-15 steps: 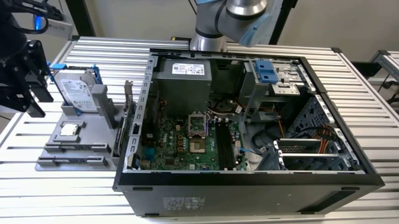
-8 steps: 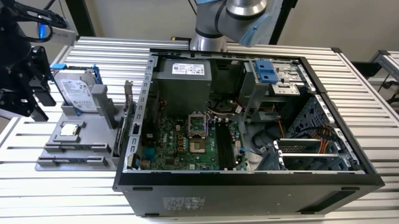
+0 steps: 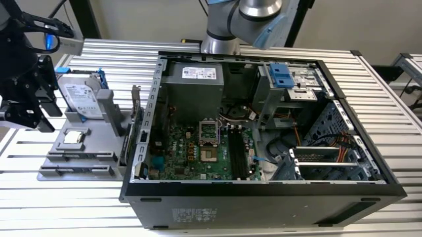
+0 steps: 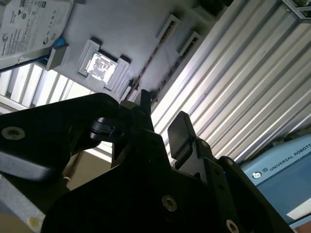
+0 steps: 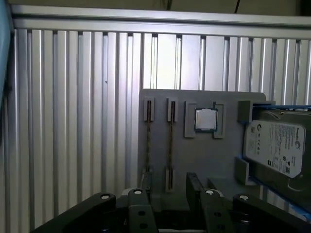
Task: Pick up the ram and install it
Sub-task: 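Pick up the ram and move it above insertion slot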
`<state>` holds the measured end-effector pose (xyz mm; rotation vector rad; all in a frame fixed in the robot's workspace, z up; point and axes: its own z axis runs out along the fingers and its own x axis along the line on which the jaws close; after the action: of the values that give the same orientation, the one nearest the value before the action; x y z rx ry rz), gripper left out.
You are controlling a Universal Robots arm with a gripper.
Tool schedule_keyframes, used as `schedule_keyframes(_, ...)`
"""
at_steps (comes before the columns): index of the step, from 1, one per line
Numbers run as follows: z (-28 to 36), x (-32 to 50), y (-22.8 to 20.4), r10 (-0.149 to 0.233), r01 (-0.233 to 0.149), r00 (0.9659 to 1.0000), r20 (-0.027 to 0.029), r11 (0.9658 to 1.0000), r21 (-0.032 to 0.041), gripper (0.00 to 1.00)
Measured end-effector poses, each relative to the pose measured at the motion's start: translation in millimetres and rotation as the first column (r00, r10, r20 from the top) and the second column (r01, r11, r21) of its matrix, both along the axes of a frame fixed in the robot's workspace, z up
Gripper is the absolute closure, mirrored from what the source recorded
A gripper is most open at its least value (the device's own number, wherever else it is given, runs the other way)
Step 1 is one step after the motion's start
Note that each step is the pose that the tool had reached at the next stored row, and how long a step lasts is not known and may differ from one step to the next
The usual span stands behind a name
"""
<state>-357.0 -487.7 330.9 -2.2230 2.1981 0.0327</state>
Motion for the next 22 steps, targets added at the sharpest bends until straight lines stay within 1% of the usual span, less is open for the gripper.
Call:
schedule_keyframes(6, -7.6, 0.0, 0.0, 0.000, 0.000, 1.0000, 0.0000, 1.0000, 0.0000, 0.00)
schedule_keyframes(18, -29.2, 0.0, 0.0, 0.000, 0.000, 1.0000, 0.0000, 1.0000, 0.0001, 0.00)
schedule_keyframes(22, -36.5, 0.0, -1.1, 0.000, 0.000, 1.0000, 0.0001, 1.0000, 0.0001, 0.00)
